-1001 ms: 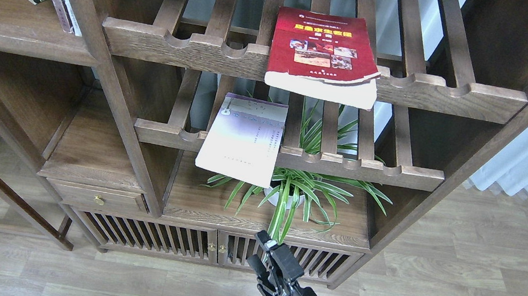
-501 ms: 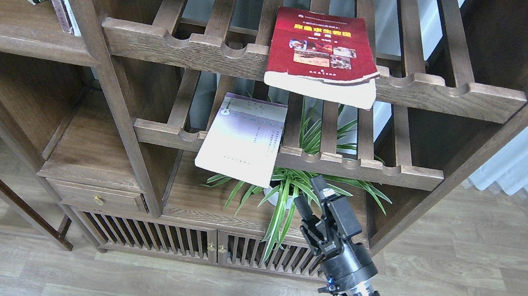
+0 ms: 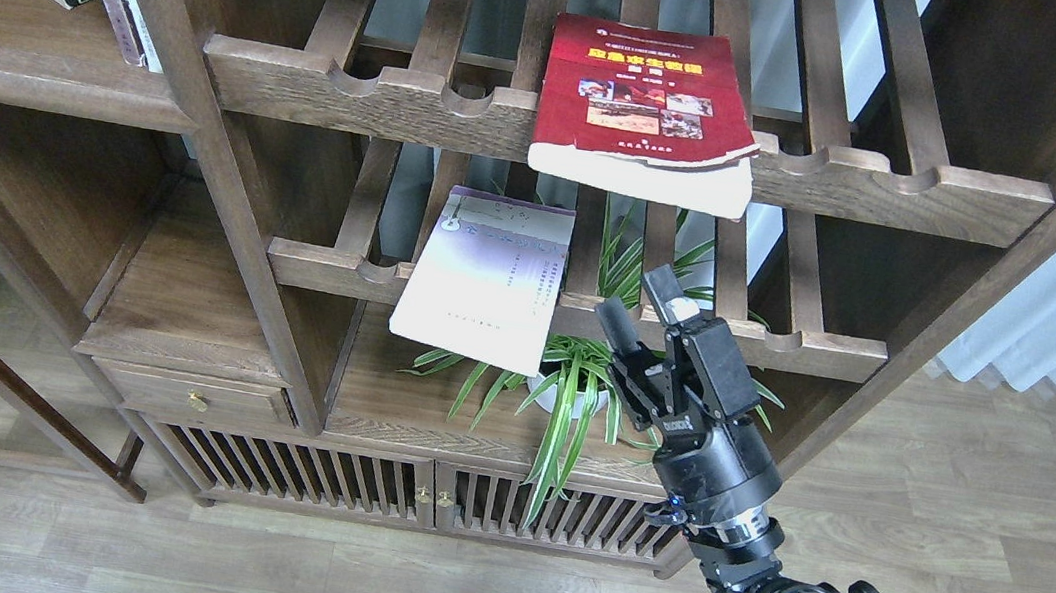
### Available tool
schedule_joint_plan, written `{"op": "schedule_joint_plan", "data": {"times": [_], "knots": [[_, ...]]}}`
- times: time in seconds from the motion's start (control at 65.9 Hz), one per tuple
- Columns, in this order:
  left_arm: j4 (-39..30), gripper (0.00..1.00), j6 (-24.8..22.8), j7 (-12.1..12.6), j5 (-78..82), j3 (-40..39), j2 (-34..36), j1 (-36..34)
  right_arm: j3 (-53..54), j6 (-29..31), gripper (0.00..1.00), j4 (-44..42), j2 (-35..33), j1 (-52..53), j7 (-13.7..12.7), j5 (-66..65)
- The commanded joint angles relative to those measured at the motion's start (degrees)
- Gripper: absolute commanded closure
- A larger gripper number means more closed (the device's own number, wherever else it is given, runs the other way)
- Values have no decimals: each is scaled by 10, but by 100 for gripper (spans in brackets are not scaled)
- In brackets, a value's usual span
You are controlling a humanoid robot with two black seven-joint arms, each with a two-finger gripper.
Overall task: Organize books on shelf
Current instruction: 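Raise the right gripper up to the red book on the upper shelf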
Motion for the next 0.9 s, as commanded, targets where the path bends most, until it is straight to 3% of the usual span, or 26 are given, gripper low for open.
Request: {"op": "schedule_joint_plan", "data": {"times": [0.0,0.243,0.561,0.88], "knots": [[4,0,0,0,0,-1,2,0,-1,0,4,9,6,6,0,-32],[4,0,0,0,0,-2,2,-1,0,-1,3,9,23,58,3,-45],[4,0,0,0,0,-11,2,-1,0,-72,2,1,25,107,4,-46],[4,0,0,0,0,-11,3,-1,3,-91,2,-5,28,134,4,-48]]}}
